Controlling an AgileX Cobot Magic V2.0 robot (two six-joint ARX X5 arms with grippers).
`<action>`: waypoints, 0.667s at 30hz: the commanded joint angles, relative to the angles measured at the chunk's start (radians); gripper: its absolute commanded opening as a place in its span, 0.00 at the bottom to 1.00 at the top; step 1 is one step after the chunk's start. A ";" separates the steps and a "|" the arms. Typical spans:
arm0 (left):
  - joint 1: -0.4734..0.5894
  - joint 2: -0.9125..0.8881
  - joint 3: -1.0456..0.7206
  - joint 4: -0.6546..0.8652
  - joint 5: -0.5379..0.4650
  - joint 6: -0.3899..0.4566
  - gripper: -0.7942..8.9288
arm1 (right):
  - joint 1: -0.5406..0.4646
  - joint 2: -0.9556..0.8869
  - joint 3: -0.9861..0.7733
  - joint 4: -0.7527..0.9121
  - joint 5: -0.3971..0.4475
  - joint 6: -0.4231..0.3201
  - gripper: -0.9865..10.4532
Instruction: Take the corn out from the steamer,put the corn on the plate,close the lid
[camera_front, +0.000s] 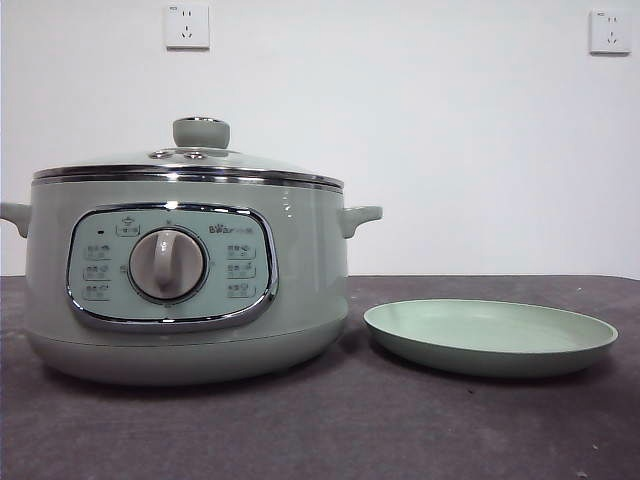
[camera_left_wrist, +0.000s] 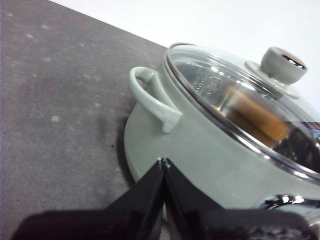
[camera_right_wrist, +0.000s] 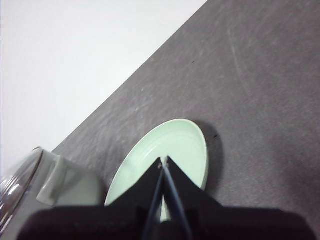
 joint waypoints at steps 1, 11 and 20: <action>0.002 0.005 0.057 0.002 0.008 0.009 0.07 | -0.002 0.026 0.051 0.014 -0.011 -0.021 0.08; 0.002 0.147 0.293 -0.047 0.010 0.159 0.07 | -0.002 0.268 0.310 0.000 -0.027 -0.224 0.08; 0.002 0.397 0.569 -0.182 0.016 0.328 0.08 | -0.002 0.529 0.606 -0.175 -0.120 -0.438 0.08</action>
